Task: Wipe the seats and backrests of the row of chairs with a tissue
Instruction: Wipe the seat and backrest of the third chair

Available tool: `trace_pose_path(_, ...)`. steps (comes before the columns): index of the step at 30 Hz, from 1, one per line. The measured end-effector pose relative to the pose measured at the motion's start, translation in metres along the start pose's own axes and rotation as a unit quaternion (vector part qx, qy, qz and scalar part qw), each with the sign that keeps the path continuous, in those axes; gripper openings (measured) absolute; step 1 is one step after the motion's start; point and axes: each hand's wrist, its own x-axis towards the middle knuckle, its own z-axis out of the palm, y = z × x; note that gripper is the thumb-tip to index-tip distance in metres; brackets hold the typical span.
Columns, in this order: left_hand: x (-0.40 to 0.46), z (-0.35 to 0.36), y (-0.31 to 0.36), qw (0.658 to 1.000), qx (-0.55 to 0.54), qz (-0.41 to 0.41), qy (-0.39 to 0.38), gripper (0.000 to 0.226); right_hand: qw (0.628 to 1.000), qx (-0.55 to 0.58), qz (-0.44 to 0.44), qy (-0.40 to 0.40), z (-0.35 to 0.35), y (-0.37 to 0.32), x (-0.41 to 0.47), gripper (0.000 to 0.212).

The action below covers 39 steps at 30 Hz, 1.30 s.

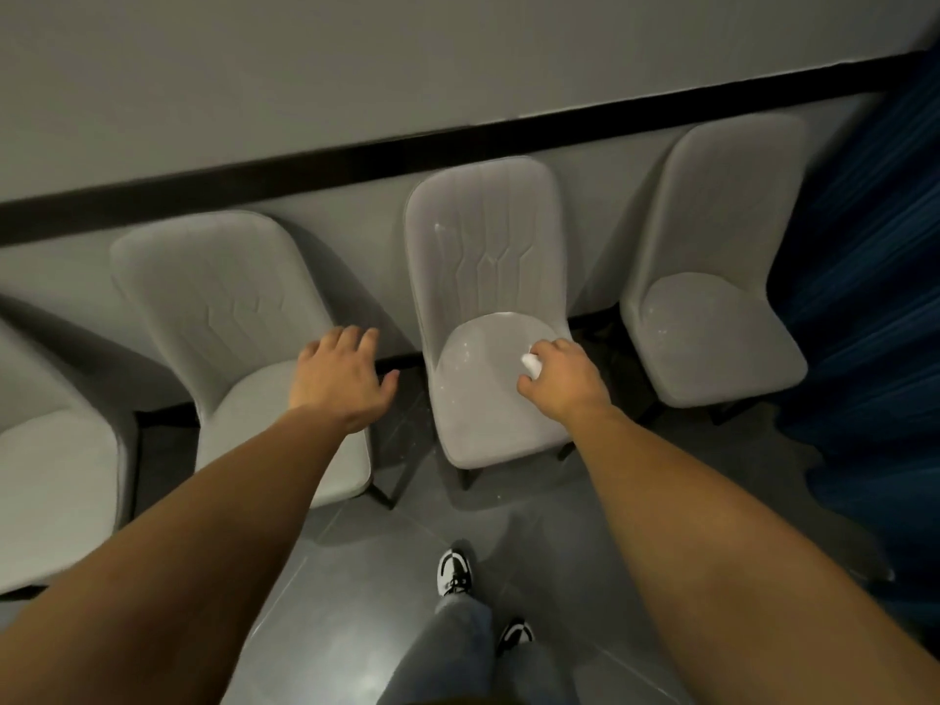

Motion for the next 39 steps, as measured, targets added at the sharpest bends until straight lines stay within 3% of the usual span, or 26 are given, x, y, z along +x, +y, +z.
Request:
trace_pose_path(13, 0.094, 0.032, 0.016, 0.999, -0.022, -0.031, -0.037, 0.068, 0.999, -0.026, -0.019, -0.009, -0.013, 0.014, 0.105, 0.048)
trace_pose_path(25, 0.092, 0.081, 0.083, 0.981, -0.011, -0.178, -0.075, 0.073, 0.991, -0.025, -0.099, -0.091, 0.001, 0.104, 0.157, 0.050)
trace_pose_path(32, 0.098, 0.121, 0.131, 0.978, 0.009, -0.190, -0.087, 0.074, 0.984, -0.028, -0.133, -0.113, 0.027, 0.160, 0.184, 0.049)
trace_pose_path(39, 0.115, 0.180, 0.127, 0.971, 0.008, -0.218, -0.093, 0.074, 0.980, -0.020, -0.163, -0.110, 0.090, 0.163, 0.232, 0.049)
